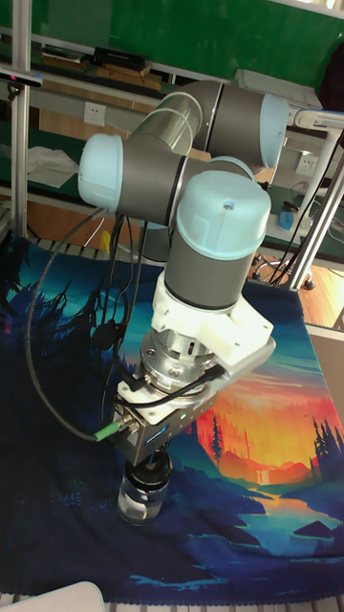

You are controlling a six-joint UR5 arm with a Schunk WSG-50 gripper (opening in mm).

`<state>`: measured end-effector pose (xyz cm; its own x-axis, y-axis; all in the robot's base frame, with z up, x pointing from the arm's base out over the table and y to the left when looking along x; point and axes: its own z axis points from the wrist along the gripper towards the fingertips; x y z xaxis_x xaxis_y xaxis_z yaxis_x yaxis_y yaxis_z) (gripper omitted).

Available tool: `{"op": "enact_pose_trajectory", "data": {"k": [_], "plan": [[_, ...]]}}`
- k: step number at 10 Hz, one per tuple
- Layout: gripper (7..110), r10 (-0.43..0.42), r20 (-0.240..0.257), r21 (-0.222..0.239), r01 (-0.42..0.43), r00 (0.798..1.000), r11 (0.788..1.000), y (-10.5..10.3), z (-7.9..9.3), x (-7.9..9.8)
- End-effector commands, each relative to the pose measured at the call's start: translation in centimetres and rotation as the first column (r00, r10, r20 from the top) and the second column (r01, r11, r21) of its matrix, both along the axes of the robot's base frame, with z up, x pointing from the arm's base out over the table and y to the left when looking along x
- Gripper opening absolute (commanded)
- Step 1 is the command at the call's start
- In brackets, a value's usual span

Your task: Screw the lid onto the jar

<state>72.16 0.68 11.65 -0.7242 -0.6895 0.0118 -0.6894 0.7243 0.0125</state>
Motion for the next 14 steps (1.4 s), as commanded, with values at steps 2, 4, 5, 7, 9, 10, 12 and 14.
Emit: {"op": "enact_pose_trajectory", "data": {"k": [2, 4, 5, 7, 9, 10, 12, 14], "plan": [[7, -0.114, -0.008, 0.021, 0.114, 0.993, 0.993, 0.3, -0.6, 0.3], [7, -0.145, -0.03, 0.018, 0.146, 0.989, 0.989, -0.6, 0.2, 0.4], [7, -0.182, -0.048, 0.03, 0.184, 0.982, 0.983, -0.5, 0.7, 0.2], [7, -0.277, -0.061, 0.059, 0.281, 0.959, 0.958, 0.5, 0.6, 0.4], [7, -0.322, -0.051, 0.063, 0.325, 0.945, 0.944, 0.5, -0.1, 0.8], [7, -0.332, -0.051, 0.06, 0.335, 0.942, 0.94, 0.4, -0.1, 0.8], [7, -0.342, -0.049, 0.052, 0.345, 0.938, 0.937, 0.2, 0.0, 0.8], [7, -0.369, -0.039, 0.035, 0.371, 0.929, 0.928, -0.5, 0.1, 1.1]]}}
